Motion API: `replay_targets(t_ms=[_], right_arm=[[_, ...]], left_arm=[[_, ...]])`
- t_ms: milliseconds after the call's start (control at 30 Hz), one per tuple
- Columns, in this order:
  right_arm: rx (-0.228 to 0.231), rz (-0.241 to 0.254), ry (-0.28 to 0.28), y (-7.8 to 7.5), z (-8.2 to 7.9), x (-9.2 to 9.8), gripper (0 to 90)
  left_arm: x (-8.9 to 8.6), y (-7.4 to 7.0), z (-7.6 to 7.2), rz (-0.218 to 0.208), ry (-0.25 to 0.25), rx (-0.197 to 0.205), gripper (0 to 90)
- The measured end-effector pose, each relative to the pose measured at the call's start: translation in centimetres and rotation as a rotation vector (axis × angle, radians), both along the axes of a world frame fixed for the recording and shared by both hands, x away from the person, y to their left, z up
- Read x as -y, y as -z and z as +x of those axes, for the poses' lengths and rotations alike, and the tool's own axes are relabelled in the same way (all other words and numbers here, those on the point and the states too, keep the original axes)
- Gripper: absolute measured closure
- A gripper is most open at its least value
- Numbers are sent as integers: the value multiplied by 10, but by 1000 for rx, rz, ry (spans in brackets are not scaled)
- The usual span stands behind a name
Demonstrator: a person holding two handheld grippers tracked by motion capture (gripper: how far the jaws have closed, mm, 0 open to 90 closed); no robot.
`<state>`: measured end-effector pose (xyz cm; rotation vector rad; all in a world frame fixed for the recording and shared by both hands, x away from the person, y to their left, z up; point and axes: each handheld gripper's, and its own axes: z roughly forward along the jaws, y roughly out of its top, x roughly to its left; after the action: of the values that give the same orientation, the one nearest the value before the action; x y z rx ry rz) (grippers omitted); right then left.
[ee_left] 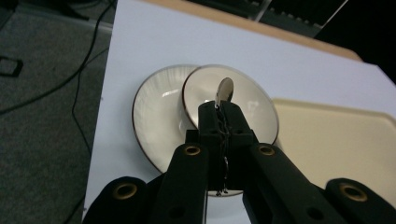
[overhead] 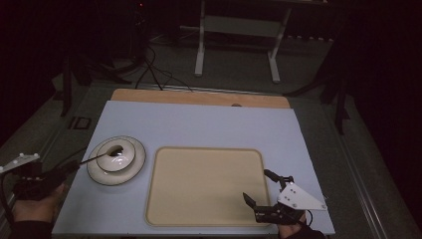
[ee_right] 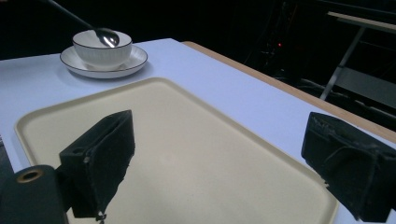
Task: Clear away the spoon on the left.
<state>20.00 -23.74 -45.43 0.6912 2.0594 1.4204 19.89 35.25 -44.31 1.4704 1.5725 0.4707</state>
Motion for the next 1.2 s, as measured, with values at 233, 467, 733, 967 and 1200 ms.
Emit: replay_targets(t_ms=[233, 467, 733, 967, 1200], right_arm=[[-1, -2, -3, 0, 0, 0, 98], [-2, -2, 0, 0, 1, 0, 98], [3, 7, 0, 0, 1, 1, 98], [5, 11, -1, 0, 2, 1, 98], [5, 10, -1, 0, 2, 1, 98]], left_arm=[[-5, -16, -5, 6, 32, 29, 898], [-4, -28, -6, 14, 83, 49, 898], [6, -48, -3, 54, 184, 79, 898], [19, -60, 4, 85, 274, 76, 898], [39, -70, 15, 122, 390, 51, 898]])
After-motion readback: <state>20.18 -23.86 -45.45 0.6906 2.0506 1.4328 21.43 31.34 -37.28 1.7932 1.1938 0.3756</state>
